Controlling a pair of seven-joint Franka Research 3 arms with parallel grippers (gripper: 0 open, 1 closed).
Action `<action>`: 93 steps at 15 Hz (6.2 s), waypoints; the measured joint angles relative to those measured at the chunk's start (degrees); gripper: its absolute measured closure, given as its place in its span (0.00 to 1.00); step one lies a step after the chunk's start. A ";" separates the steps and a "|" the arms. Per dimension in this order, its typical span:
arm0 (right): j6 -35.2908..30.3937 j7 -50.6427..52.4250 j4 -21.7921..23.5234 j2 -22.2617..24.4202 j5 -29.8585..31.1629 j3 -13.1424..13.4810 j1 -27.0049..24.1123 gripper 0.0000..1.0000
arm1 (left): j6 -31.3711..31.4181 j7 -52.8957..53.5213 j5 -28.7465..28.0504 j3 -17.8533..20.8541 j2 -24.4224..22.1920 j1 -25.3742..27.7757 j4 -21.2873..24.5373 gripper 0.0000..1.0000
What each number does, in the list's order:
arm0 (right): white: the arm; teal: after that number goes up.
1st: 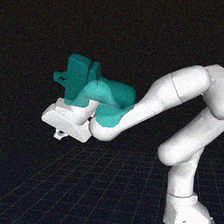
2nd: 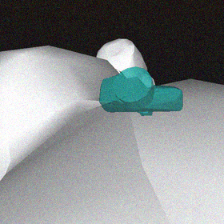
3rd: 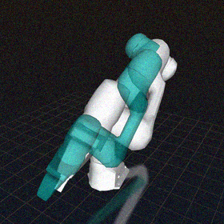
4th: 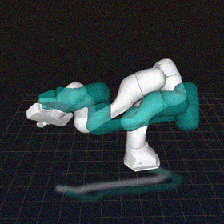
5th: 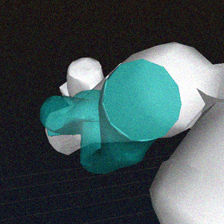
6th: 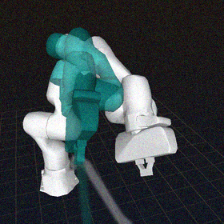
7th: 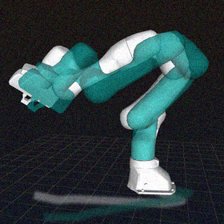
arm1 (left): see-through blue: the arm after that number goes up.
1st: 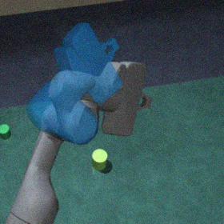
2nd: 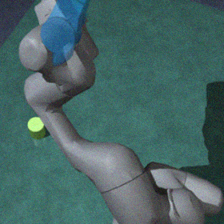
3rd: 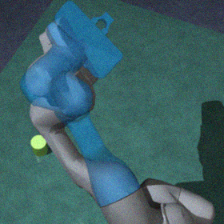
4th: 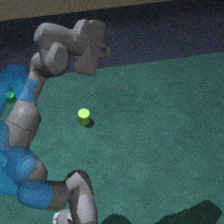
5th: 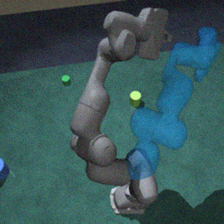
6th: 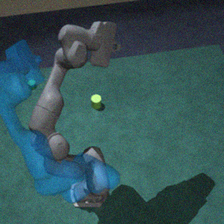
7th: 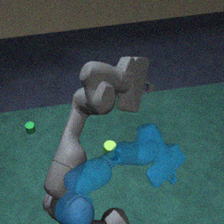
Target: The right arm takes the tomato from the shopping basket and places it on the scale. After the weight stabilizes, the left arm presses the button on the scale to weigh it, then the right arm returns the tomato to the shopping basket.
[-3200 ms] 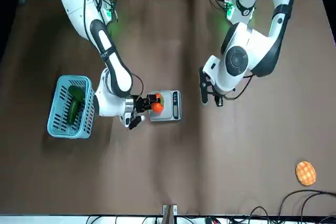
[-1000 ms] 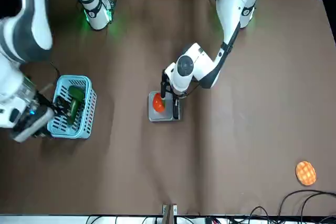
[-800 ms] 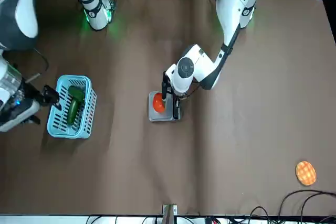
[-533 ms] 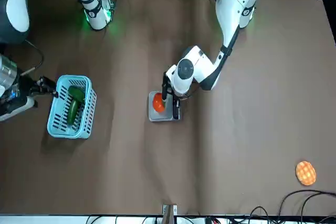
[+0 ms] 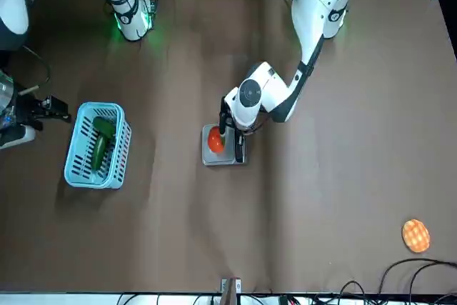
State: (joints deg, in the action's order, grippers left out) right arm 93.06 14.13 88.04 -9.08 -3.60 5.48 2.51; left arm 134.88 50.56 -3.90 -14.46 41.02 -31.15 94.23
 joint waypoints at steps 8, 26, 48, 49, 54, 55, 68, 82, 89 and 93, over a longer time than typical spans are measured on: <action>-4.18 -5.46 -1.69 3.51 3.02 -3.55 -6.82 0.00 | 0.00 0.00 -0.67 0.34 0.75 -0.02 -0.02 0.99; -0.98 -6.08 2.90 9.01 3.98 -4.65 -5.72 0.00 | 0.02 0.00 -0.83 0.39 1.10 -0.19 -0.60 0.99; -1.09 -7.04 2.91 9.01 4.04 -4.36 -5.91 0.00 | -0.22 0.00 -0.97 2.26 1.37 -2.09 -1.43 0.99; -1.09 -7.04 2.91 9.01 4.04 -4.36 -5.91 0.00 | -0.24 0.00 -1.03 2.37 1.37 -2.22 -1.45 0.99; -1.10 -7.05 2.93 9.01 4.04 -4.34 -5.92 0.00 | -0.68 0.00 -1.24 5.56 1.26 -5.66 -1.88 0.99; -1.10 -7.05 2.93 9.01 4.04 -4.34 -5.92 0.00 | -0.74 0.00 -1.23 6.07 1.22 -6.20 -1.93 0.99; -0.42 -7.25 3.26 7.65 3.82 -5.02 -0.12 0.00 | -13.07 1.72 -1.25 3.42 -11.09 9.27 -5.72 0.70; 23.62 -20.92 4.51 -15.05 -4.41 -5.50 23.22 0.00 | -37.20 -1.32 -1.25 3.40 -25.18 25.64 -5.64 0.00; 30.90 -29.33 4.51 -20.20 -7.29 -5.50 30.15 0.00 | -39.91 -9.60 -1.25 4.12 -25.69 27.93 -5.64 0.00; 36.53 -31.12 4.53 -23.40 -7.38 -5.50 33.16 0.00 | -44.45 -22.56 -1.25 5.88 -26.84 27.95 -7.33 0.00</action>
State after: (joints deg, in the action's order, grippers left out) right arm 129.58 -16.99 92.58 -32.48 -10.98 -0.03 35.67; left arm 90.44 28.00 -5.15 -8.58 14.17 -3.20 86.90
